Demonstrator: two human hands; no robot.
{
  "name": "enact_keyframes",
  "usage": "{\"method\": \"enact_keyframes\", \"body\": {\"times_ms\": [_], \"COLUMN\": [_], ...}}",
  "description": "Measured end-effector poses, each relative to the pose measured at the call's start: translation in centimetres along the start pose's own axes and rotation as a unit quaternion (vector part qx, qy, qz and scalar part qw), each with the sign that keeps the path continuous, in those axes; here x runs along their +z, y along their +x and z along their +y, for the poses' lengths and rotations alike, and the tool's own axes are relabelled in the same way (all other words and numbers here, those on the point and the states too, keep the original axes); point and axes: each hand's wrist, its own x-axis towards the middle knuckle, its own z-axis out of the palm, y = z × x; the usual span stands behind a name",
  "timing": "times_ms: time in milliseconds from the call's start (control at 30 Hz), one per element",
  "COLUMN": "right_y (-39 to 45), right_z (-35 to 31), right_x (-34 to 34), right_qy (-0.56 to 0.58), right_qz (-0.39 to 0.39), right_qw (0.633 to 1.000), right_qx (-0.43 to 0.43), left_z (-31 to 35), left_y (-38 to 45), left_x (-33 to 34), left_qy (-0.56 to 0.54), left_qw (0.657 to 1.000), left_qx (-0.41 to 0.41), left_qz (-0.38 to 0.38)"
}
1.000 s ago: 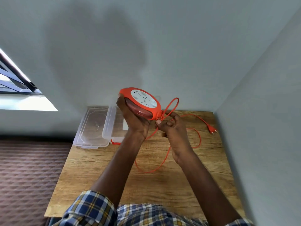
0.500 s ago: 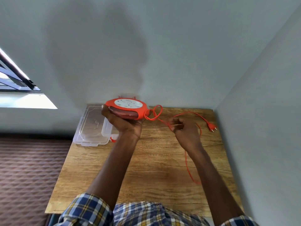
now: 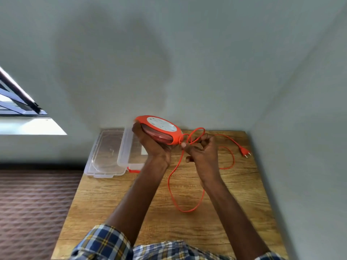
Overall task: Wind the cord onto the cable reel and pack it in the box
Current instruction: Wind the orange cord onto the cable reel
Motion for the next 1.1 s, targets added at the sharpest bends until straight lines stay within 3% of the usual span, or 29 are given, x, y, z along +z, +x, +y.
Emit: {"method": "enact_keyframes", "body": {"times_ms": [167, 300, 400, 567, 733, 1000, 1100], "right_y": [0.3, 0.5, 0.3, 0.4, 0.2, -0.1, 0.1], "right_z": [-0.5, -0.3, -0.9, -2.9, -3.0, -2.9, -2.9], "right_x": [-1.3, -1.5, -1.8, -2.7, -2.4, -2.4, -3.1], "right_qy": [-0.139, -0.212, -0.191, -0.028, -0.008, -0.172, -0.135], "right_qz": [-0.055, -0.078, -0.122, -0.187, -0.172, -0.176, -0.189], "right_qw": [0.985, 0.969, 0.971, 0.976, 0.98, 0.969, 0.971], "right_qx": [-0.09, -0.103, -0.08, 0.104, 0.103, 0.015, 0.048], "left_z": [-0.2, 0.3, 0.3, 0.7, 0.5, 0.6, 0.7], "left_y": [-0.6, -1.0, -0.7, -0.3, -0.4, -0.5, -0.3], "left_x": [0.1, 0.5, 0.3, 0.0, -0.1, -0.2, -0.2], "left_qy": [0.02, 0.039, 0.044, 0.0, -0.003, 0.02, 0.005], "left_qw": [1.0, 0.998, 0.996, 0.996, 0.997, 0.997, 0.998], "left_qx": [-0.011, -0.025, -0.04, -0.052, -0.06, -0.062, -0.057], "left_qz": [0.019, 0.052, 0.061, 0.066, 0.048, 0.045, 0.034]}}
